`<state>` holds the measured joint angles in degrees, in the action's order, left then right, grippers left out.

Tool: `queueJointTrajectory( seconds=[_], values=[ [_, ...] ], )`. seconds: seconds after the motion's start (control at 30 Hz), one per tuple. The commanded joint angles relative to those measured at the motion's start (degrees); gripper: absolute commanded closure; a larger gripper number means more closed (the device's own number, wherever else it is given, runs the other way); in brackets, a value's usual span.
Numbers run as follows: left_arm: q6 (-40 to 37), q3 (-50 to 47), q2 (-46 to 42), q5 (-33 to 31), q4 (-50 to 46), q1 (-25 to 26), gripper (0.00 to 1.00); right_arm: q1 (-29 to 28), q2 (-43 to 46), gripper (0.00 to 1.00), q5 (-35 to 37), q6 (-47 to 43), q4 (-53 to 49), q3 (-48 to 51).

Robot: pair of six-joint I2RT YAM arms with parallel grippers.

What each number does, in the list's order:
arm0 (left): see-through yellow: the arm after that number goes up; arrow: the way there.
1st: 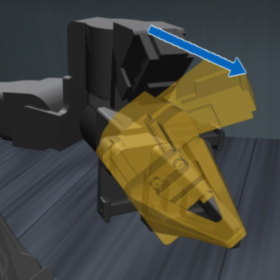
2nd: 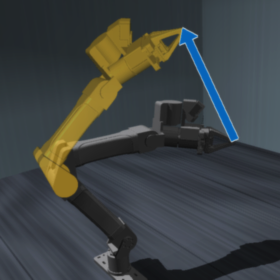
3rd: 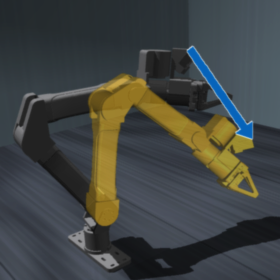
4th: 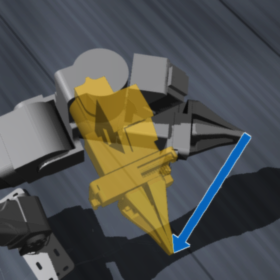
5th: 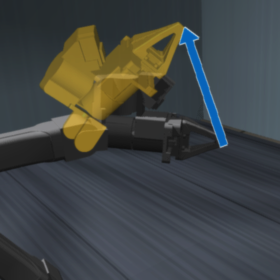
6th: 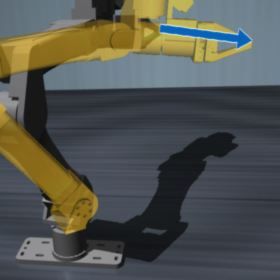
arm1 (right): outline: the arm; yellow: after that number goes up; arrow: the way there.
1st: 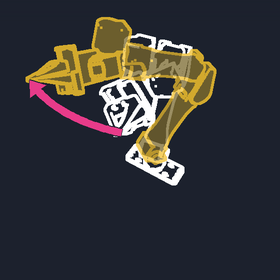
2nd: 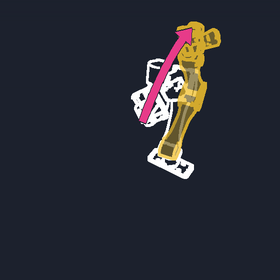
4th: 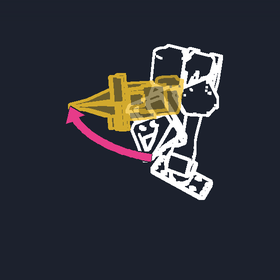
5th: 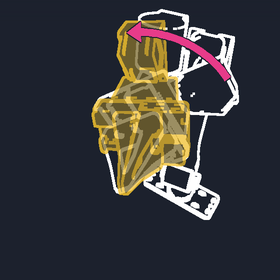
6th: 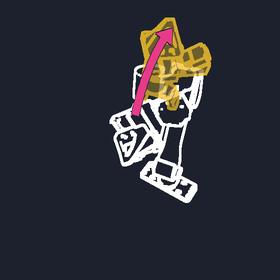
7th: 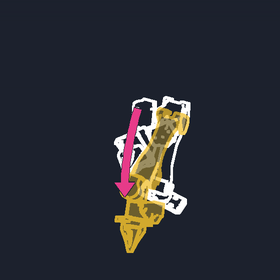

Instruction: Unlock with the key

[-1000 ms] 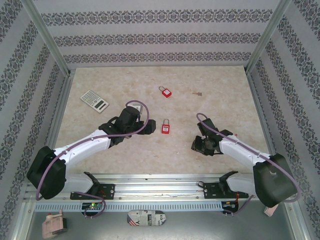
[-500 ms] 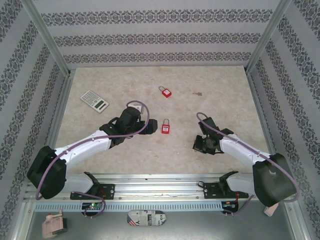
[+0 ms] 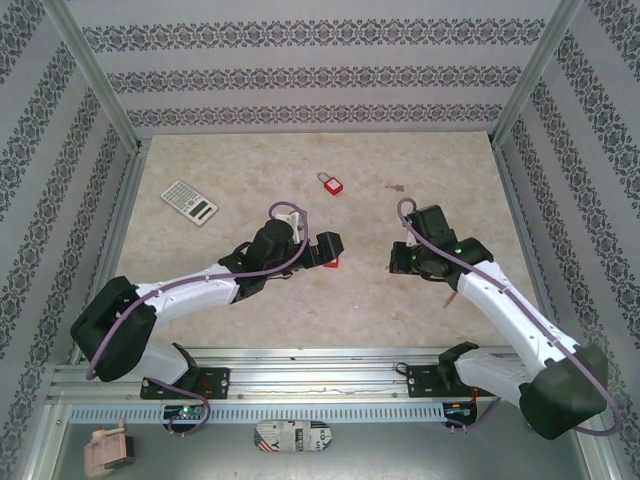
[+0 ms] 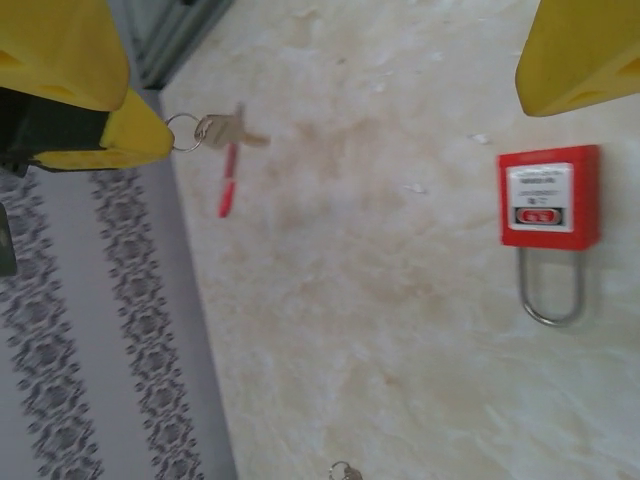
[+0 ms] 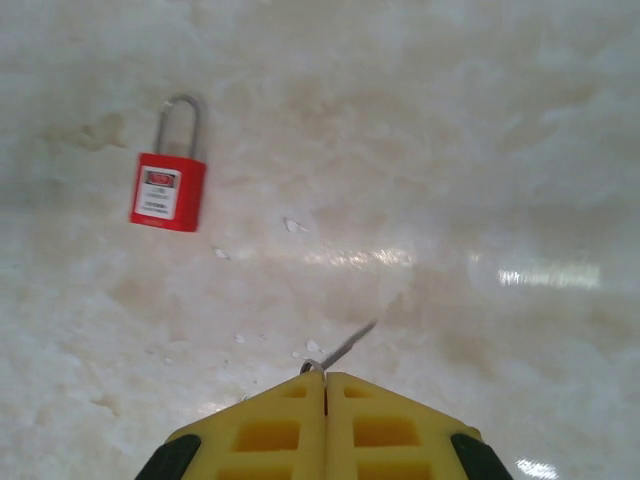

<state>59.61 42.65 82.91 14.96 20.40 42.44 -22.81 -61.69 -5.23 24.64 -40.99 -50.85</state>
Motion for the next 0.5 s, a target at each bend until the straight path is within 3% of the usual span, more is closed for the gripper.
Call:
queueJointTrajectory(
  seconds=[0.0, 0.13, 0.47],
  values=[
    [16.8, -2.2, 3.6, 3.8, 15.6, 0.8, 0.03, -0.9, 0.9, 1.00, 0.8, -8.1, -3.7, -3.7],
    [28.0, -2.3, 9.6, 6.4, 27.7, 2.2, 0.08, -2.1, 0.8, 1.00, -0.4, -10.7, -2.8, -6.0],
    [43.2, 1.1, 20.9, 6.8, 46.7, 7.0, 0.11, -4.3, -0.5, 1.00, -1.1, -13.9, 4.7, -6.8]
  ],
)
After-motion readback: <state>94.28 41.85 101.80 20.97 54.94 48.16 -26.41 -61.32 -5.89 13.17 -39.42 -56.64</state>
